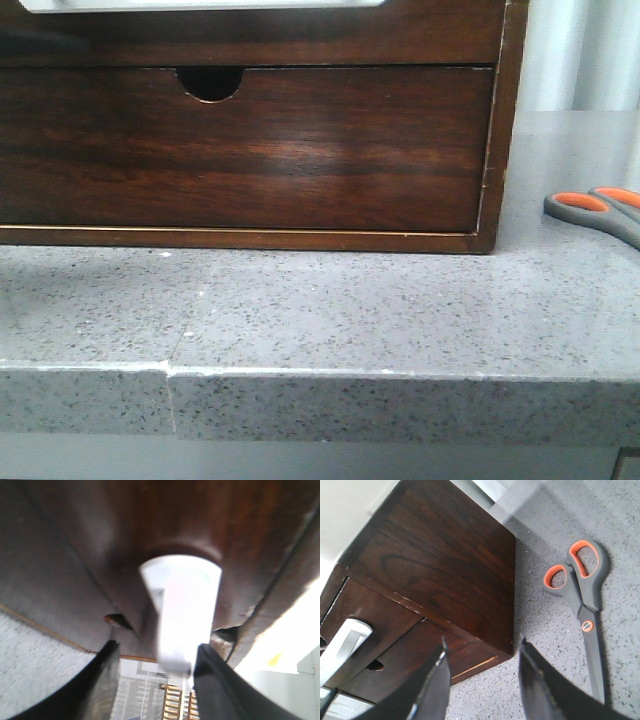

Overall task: Put scissors in drawer with both arms
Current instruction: 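Close the left gripper around the white drawer handle, then pull the drawer open toward the robot with the left gripper, then reach the right gripper down and grasp the grey-orange scissors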

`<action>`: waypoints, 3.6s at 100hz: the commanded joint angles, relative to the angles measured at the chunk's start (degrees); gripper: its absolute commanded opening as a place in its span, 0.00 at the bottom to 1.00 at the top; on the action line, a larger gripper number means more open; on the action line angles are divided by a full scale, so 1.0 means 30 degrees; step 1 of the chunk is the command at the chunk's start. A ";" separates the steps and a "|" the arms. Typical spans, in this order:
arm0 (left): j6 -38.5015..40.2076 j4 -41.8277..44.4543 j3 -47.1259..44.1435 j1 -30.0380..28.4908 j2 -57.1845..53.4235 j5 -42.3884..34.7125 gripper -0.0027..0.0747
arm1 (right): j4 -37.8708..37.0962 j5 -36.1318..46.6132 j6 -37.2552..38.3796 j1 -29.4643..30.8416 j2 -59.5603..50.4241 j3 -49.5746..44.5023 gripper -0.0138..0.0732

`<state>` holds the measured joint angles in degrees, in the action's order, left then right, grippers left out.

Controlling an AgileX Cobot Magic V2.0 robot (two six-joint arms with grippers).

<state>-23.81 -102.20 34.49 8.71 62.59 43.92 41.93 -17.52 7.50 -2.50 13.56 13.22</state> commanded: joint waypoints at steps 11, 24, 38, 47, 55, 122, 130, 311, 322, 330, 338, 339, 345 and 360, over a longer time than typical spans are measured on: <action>-0.0099 -0.1393 0.1583 0.0182 -0.0204 0.0181 0.31 | -0.0280 0.0988 -0.0099 0.0081 0.0307 0.0535 0.48; -0.0099 -0.1106 0.1583 0.0182 -0.0204 -0.0003 0.26 | -0.0401 0.1022 -0.0099 0.0081 0.0307 0.0535 0.48; -0.0099 -0.0641 0.1583 0.0182 -0.0204 -0.0003 0.09 | -0.0495 0.1022 -0.0099 0.0081 0.0307 0.0535 0.48; -0.0099 -0.0241 0.1583 0.0182 -0.0204 0.0181 0.01 | -0.0495 0.1022 -0.0099 0.0081 0.0307 0.0535 0.48; -0.0099 0.0300 0.1539 0.0182 -0.0204 0.0590 0.01 | -0.0495 0.1022 -0.0099 0.0081 0.0307 0.0535 0.48; 0.3287 0.0246 -0.2318 0.0182 -0.7944 0.0035 0.01 | -0.0495 0.1022 -0.0099 0.0081 0.0307 0.0535 0.48; 0.4007 0.0618 -0.2621 0.0182 -0.8941 -0.0189 0.01 | -0.0495 0.1022 -0.0099 0.0081 0.0307 0.0535 0.48; -0.2881 1.1665 -0.0276 0.0141 -1.5637 -0.2242 0.01 | -0.6229 -0.1614 -0.0099 -0.0124 0.3036 0.5102 0.48; -0.3020 1.4029 0.0838 0.0141 -1.5665 -0.0459 0.01 | -0.9518 -0.5322 -0.0099 -0.0124 0.6141 0.8155 0.48; -0.3020 1.5265 0.1372 0.0141 -1.5665 0.0339 0.01 | -1.1485 -0.8081 -0.0099 -0.0124 0.8573 1.0313 0.48; -0.3020 1.5452 0.1528 0.0141 -1.5665 0.0418 0.01 | -1.2504 -1.0412 -0.0099 -0.0124 1.1227 1.2349 0.48; -0.3020 1.5452 0.1560 0.0141 -1.5665 0.0418 0.01 | -1.2638 -1.0716 -0.0099 -0.0124 1.1439 1.2492 0.48; -0.3020 1.5371 0.1560 0.0141 -1.5665 0.0418 0.01 | -1.2796 -1.1525 -0.0099 -0.0157 1.3095 1.3605 0.50; -0.3020 1.4066 0.1560 0.0141 -1.5665 0.0418 0.01 | -1.2796 -1.1566 -0.0655 -0.0157 1.5995 1.4780 0.65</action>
<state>-32.72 -54.89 37.35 8.83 14.94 47.91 4.31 -53.76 7.16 -2.87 58.49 54.42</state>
